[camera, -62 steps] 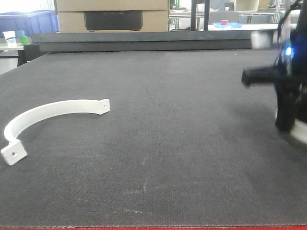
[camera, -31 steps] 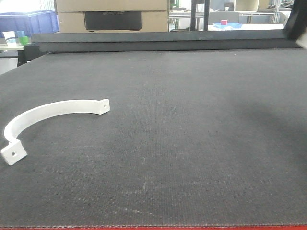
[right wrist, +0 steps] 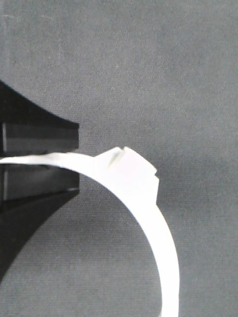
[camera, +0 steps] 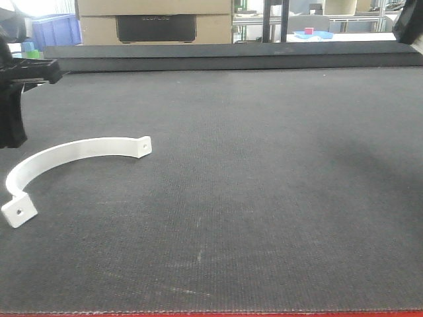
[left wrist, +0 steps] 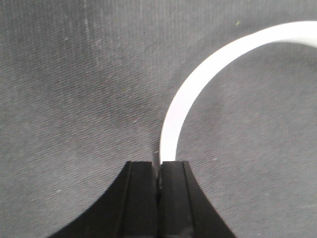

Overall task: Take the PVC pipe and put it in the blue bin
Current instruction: 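Lower the left gripper and grasp the other white clamp's rim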

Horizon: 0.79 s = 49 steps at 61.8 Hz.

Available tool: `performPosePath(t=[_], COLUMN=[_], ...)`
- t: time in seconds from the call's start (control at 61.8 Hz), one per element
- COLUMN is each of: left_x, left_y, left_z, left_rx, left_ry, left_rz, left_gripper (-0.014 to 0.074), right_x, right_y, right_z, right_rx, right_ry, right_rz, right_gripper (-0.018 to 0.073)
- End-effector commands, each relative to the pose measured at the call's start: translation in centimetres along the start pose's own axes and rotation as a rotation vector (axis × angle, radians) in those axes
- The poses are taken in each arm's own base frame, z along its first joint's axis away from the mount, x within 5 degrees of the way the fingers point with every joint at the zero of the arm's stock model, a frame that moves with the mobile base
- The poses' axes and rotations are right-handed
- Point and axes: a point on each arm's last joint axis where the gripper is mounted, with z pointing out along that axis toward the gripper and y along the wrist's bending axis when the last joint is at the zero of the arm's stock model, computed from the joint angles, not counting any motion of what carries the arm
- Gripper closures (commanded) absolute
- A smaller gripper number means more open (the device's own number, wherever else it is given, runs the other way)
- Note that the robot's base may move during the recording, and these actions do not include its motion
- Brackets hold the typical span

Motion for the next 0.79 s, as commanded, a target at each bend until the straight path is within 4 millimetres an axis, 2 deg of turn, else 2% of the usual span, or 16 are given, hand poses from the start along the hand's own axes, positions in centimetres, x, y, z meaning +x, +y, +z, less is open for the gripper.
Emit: performPosePath(t=[0.0, 0.097, 0.21, 0.307, 0.421, 0.647, 0.777], left_x=[-0.2, -0.2, -0.2, -0.2, -0.3, -0.4, -0.5], left_y=[-0.4, -0.4, -0.4, -0.4, -0.4, -0.5, -0.5], left_z=[-0.2, -0.2, -0.2, -0.2, 0.1, 3.0, 4.0], left_rx=[0.023, 0.023, 0.023, 0.023, 0.022, 0.010, 0.007], left_ry=[-0.026, -0.025, -0.023, -0.025, -0.018, 0.066, 0.087], left_rz=[-0.016, -0.016, -0.016, -0.016, -0.016, -0.016, -0.016], left_gripper=[0.0707, 0.0643, 0.0461, 0.0356, 0.0362, 0.0386, 0.0386], right_x=[-0.4, -0.6, -0.6, -0.6, -0.6, -0.6, -0.6], right_y=[0.1, 0.1, 0.1, 0.1, 0.1, 0.1, 0.1], right_z=[-0.5, -0.6, -0.6, -0.6, -0.6, -0.6, -0.6], right_rx=[-0.009, -0.013, -0.014, -0.014, -0.014, -0.014, -0.014], right_ry=[-0.050, -0.067, -0.073, -0.073, -0.073, -0.073, -0.073], right_rz=[-0.008, -0.008, -0.008, -0.008, -0.008, -0.008, -0.008], right_gripper=[0.0727, 0.0727, 0.0727, 0.0727, 0.0727, 0.0727, 0.0727])
